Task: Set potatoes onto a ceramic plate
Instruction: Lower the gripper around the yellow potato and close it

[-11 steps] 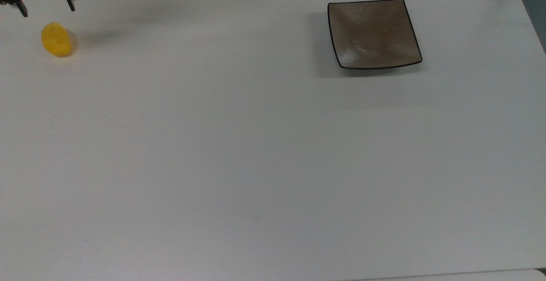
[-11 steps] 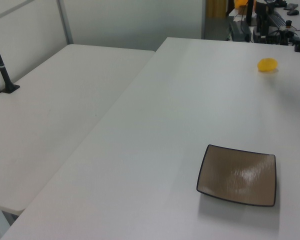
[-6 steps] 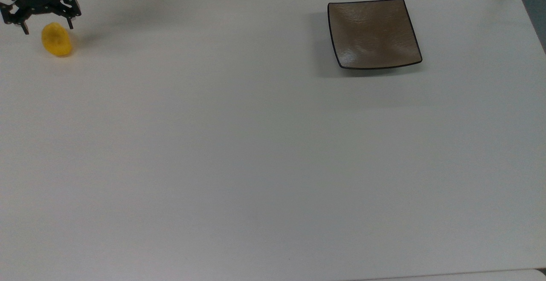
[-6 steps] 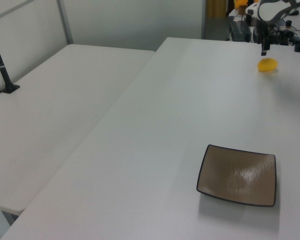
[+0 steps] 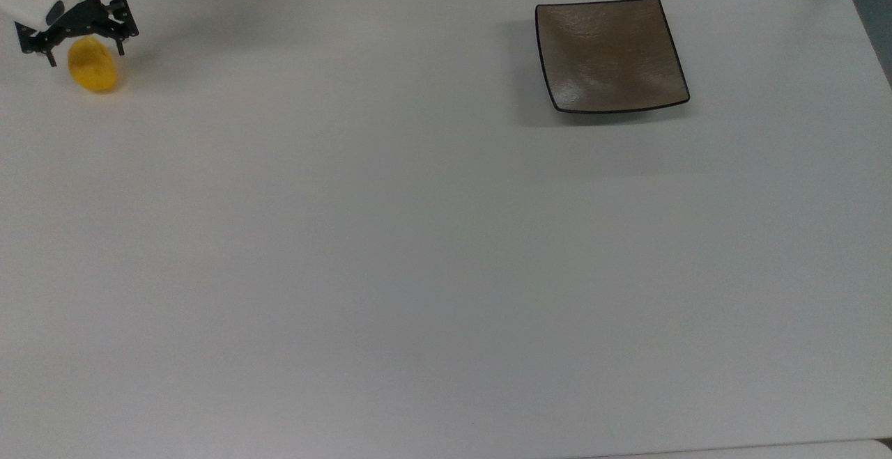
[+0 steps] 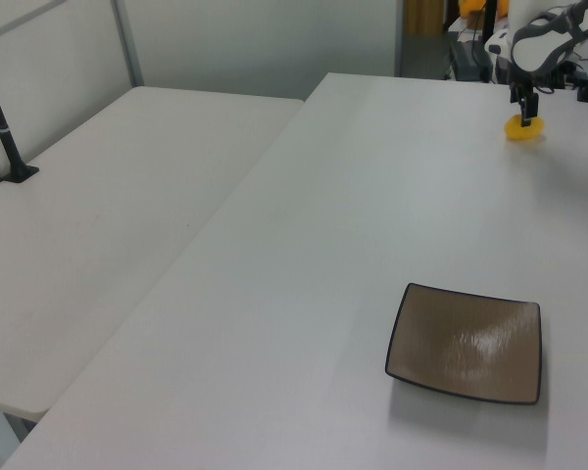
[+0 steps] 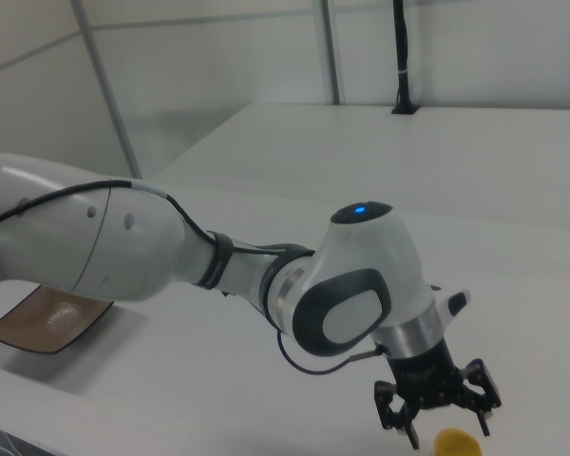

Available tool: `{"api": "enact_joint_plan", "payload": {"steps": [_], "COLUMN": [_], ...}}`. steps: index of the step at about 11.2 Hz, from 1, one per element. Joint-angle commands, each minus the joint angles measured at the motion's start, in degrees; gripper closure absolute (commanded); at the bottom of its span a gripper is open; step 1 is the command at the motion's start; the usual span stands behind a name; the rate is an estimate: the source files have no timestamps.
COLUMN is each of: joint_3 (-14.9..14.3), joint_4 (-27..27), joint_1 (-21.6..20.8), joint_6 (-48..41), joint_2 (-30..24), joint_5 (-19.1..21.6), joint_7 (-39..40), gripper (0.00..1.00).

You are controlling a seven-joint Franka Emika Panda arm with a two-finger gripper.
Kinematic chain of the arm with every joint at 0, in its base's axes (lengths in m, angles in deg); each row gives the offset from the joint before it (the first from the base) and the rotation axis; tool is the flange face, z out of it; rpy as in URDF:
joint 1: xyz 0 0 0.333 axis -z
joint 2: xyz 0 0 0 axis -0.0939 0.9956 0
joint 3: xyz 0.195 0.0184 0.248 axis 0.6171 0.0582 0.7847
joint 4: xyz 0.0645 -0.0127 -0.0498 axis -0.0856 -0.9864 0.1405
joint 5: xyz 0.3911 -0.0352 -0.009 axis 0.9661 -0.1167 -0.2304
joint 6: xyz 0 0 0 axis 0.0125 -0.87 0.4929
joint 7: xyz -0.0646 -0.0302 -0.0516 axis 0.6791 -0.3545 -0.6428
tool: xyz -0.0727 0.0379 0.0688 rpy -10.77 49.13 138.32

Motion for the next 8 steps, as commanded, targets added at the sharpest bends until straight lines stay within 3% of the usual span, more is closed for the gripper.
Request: {"api": "enact_joint_plan", "payload": {"steps": [1,6,8], "joint_3": [-0.6,-0.9,-0.9], "joint_4": [-1.9,-2.0,-2.0], "joint_1": [0.3,0.3,0.3], "joint_6": [3.9,4.2,4.2], "joint_2": [1.2,2.6,2.6], "joint_5": [-1.3,-1.5,-2.4], "joint_7": [1.0,1.0,1.0], "gripper": [0.00,0.01,0.20]}}
